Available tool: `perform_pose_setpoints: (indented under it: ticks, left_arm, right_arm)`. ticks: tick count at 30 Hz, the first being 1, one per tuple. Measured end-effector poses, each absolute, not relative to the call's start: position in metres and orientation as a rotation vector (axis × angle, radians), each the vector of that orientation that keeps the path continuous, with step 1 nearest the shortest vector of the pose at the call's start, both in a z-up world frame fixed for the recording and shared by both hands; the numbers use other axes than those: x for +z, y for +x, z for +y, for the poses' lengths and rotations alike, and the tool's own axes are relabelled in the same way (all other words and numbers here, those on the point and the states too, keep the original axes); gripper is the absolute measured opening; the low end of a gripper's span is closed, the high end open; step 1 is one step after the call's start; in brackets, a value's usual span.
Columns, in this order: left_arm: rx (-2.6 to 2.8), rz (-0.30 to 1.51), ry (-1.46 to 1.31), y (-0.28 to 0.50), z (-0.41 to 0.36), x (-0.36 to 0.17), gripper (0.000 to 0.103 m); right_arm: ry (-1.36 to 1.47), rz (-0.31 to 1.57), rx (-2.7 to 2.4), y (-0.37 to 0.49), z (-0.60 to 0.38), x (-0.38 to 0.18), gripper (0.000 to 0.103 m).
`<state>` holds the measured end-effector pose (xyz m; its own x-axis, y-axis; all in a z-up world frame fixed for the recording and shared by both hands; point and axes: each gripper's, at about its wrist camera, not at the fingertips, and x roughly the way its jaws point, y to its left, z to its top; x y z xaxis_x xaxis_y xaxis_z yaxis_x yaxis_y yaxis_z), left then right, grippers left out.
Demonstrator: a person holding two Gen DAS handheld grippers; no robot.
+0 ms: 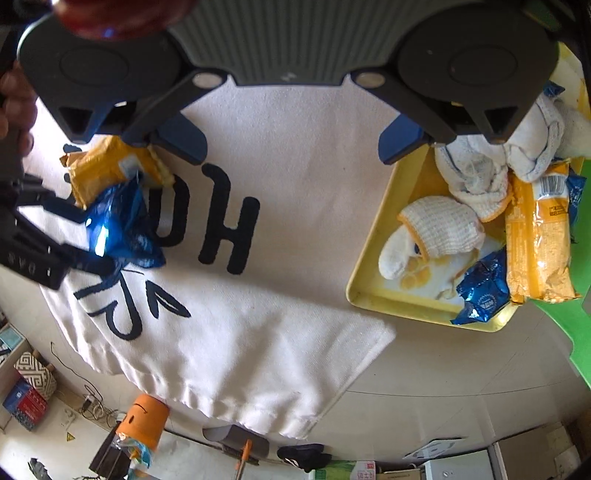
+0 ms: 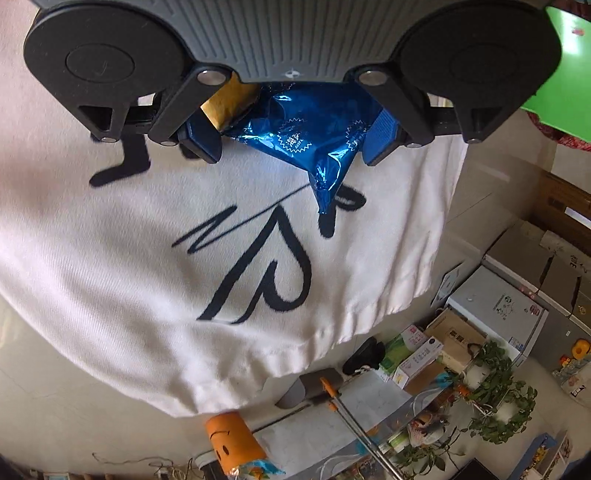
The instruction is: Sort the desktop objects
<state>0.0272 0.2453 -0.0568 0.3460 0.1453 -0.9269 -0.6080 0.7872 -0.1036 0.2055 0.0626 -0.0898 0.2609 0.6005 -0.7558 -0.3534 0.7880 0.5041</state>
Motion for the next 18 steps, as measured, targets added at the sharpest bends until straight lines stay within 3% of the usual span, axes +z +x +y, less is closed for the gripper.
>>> perform_pose_setpoints:
  ticks: [10,18]
  left_arm:
    - [0.499,1.071,-0.513,0.024,0.250,-0.041,0.102]
    - [0.426,1.063,-0.516,0.023,0.239,-0.038,0.102]
  right_arm:
    - [-0.066,1.188,0.868,0.116,0.095,-0.101,0.084]
    - [-0.104,1.253,0.868,0.069,0.076,-0.082,0.084]
